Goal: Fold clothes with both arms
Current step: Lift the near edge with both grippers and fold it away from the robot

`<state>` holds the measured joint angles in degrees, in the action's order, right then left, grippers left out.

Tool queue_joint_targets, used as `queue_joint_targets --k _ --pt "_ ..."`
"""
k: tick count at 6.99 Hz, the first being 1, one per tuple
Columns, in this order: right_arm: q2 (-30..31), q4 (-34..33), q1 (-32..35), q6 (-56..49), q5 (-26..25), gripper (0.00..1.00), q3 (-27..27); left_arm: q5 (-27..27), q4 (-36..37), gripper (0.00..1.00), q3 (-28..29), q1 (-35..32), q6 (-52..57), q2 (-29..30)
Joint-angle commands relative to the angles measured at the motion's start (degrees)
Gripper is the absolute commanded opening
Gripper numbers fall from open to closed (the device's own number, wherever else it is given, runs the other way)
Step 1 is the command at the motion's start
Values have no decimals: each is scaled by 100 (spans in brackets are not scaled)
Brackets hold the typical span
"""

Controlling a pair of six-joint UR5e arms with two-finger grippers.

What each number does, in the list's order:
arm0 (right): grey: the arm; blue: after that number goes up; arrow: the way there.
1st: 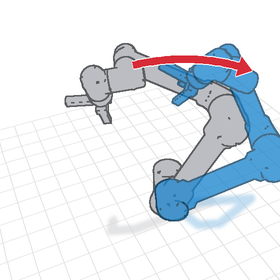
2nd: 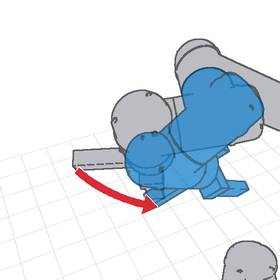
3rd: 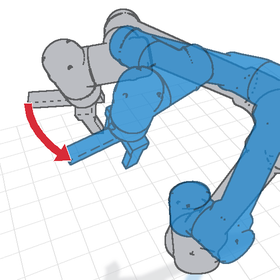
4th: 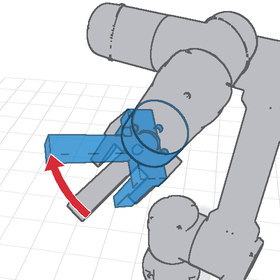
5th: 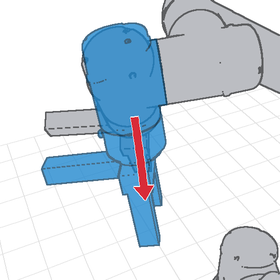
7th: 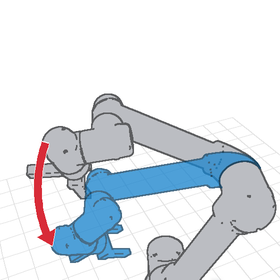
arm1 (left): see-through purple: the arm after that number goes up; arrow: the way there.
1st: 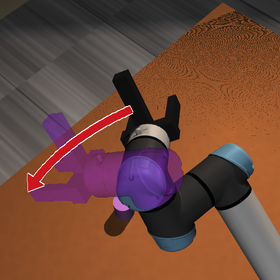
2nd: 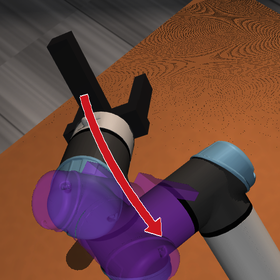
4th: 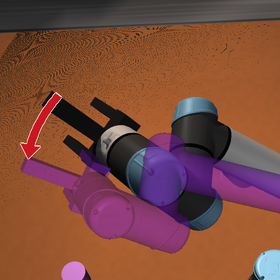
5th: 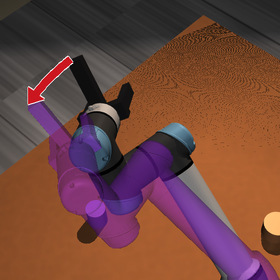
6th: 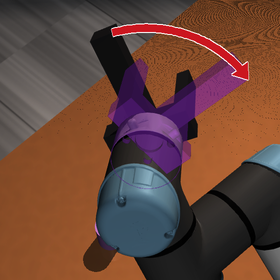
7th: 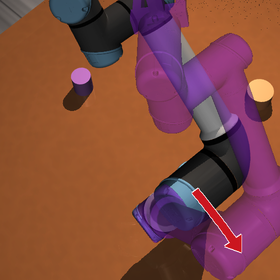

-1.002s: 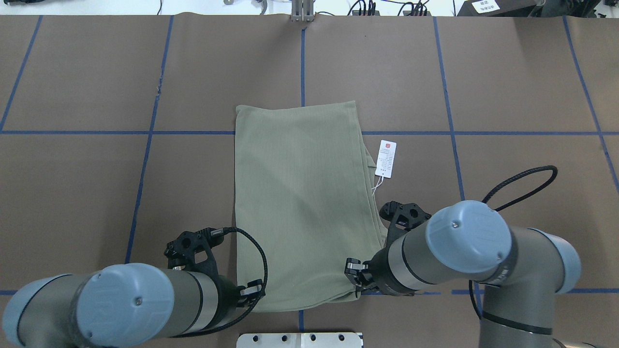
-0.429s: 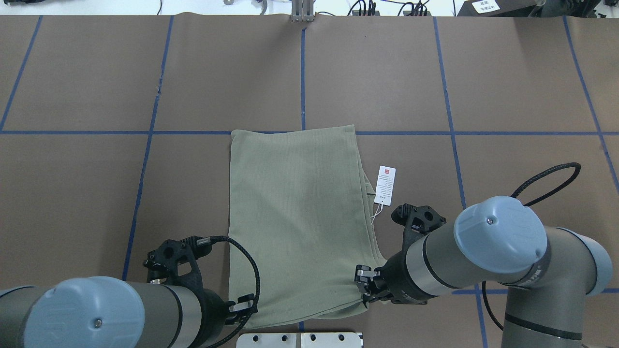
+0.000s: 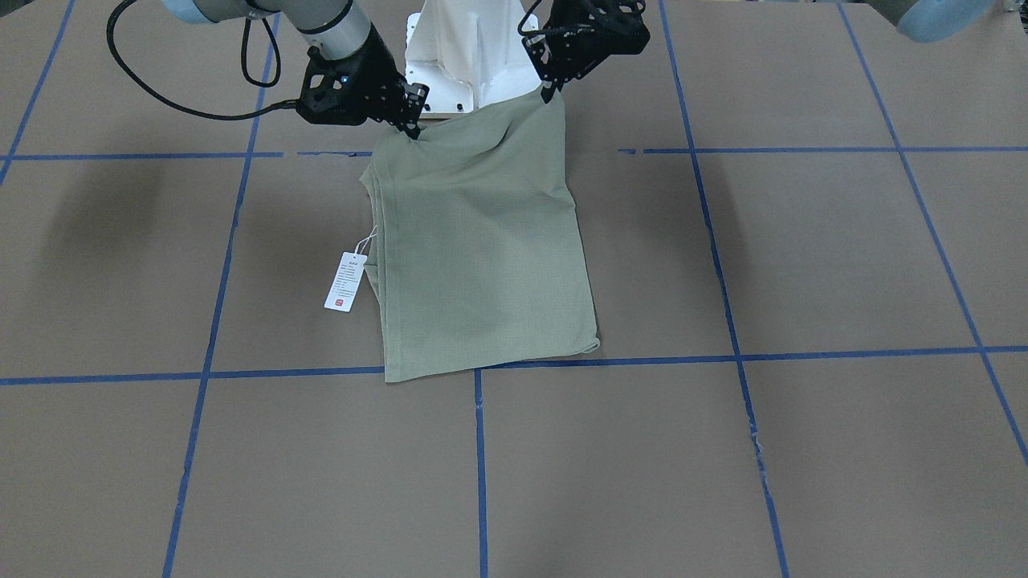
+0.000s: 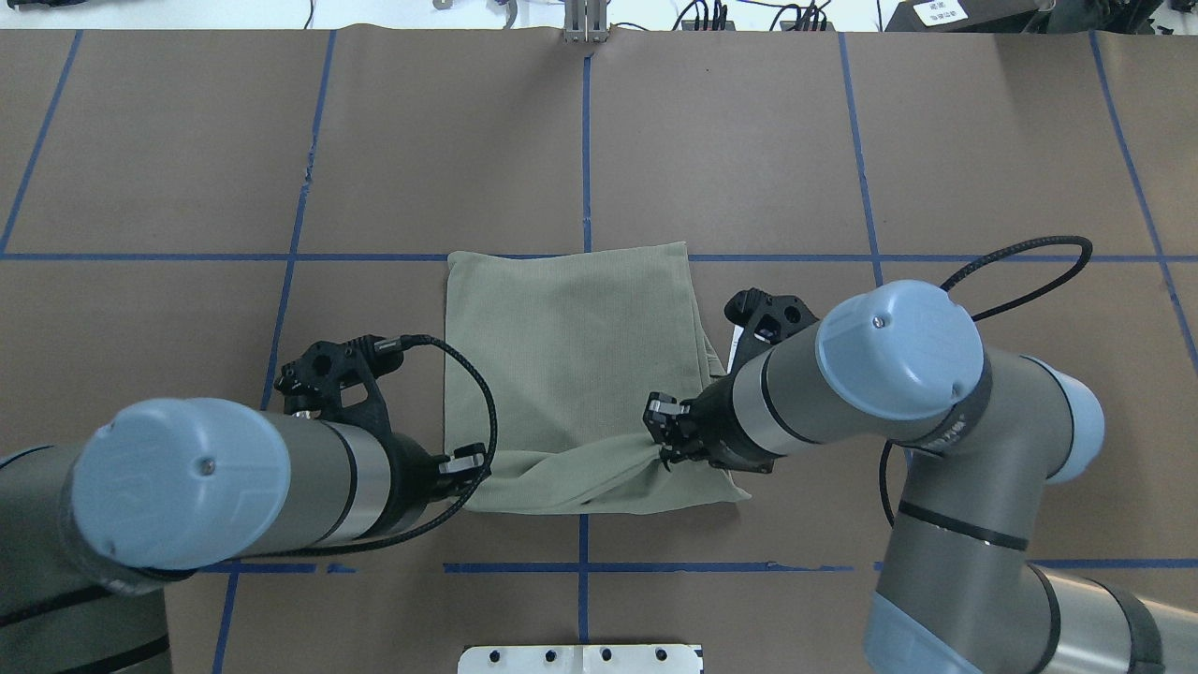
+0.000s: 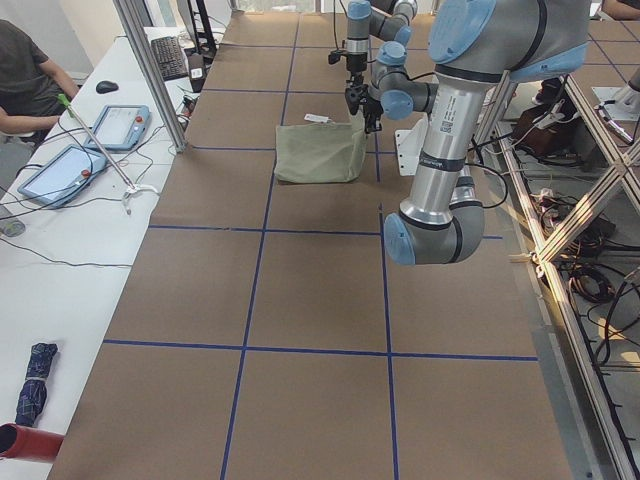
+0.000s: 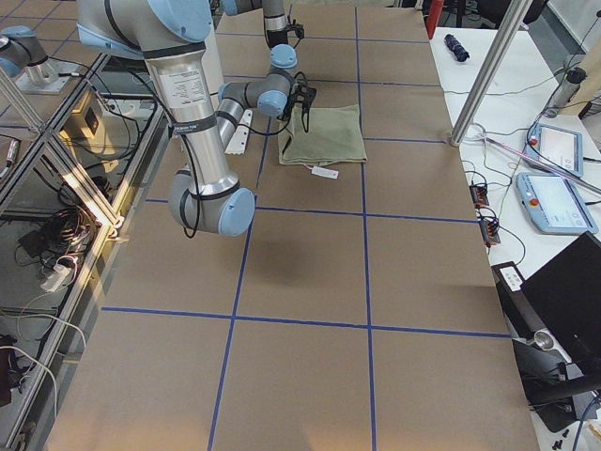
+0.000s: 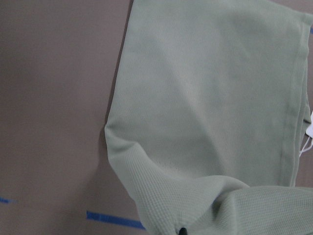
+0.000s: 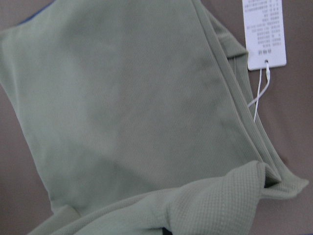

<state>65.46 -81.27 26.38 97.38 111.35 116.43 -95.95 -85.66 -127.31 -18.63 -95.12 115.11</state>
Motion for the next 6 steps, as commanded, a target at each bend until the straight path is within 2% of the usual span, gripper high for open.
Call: queue_joint_targets --k 1,4,6 --pt "-435 145 516 -26 -104 0 -706 -3 -493 0 687 -474 222 117" --pt "-937 654 815 -26 -105 0 -1708 -11 -1294 0 1452 -869 274 212" --pt "-1149 805 878 -17 -105 0 -2106 -11 -1339 0 1848 -1203 564 485"
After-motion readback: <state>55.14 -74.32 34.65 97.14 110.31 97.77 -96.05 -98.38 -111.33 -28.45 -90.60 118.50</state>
